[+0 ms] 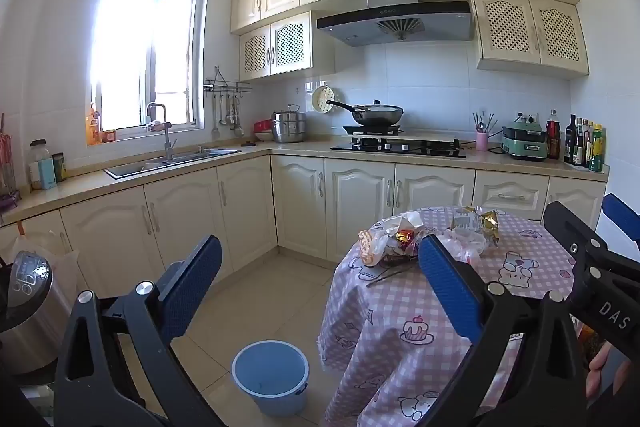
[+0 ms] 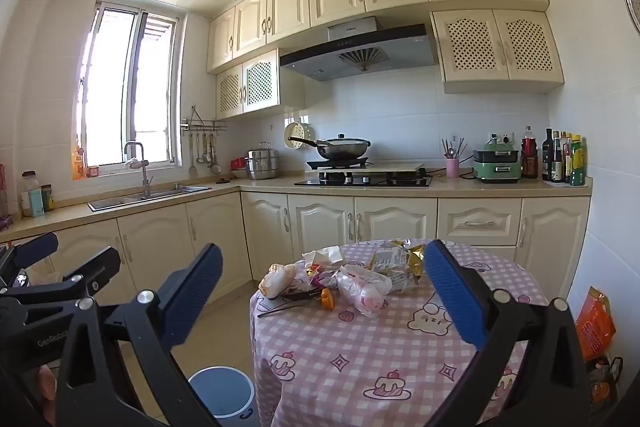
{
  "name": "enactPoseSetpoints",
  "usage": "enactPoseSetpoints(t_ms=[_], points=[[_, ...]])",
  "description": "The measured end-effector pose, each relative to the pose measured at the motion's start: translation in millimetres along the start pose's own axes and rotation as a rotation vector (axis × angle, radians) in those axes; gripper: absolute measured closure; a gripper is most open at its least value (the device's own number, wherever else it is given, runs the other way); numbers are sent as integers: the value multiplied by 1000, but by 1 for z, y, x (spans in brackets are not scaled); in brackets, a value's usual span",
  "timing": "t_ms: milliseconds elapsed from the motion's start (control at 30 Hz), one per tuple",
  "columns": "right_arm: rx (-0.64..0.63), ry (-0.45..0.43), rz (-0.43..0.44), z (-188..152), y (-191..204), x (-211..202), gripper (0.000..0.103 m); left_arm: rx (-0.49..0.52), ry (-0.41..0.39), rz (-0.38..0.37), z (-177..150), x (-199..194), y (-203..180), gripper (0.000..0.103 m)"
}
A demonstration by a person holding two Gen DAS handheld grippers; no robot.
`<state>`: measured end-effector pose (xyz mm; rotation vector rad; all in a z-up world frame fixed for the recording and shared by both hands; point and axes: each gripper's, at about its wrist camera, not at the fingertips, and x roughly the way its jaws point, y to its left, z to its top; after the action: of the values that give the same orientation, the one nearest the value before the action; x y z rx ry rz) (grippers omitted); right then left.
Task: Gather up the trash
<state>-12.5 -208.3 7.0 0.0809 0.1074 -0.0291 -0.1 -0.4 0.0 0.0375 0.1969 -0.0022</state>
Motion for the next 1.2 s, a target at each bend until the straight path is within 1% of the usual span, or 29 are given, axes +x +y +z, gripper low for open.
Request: enactPoseSetpoints(t_ms=[1100,1200], points=[[-3,0,0,0,-1,-1,4,0,7,1,0,0,0,7],[-3,-1,0,-4,-3,1,4,-2,7,2,-1,-1,-1,7]])
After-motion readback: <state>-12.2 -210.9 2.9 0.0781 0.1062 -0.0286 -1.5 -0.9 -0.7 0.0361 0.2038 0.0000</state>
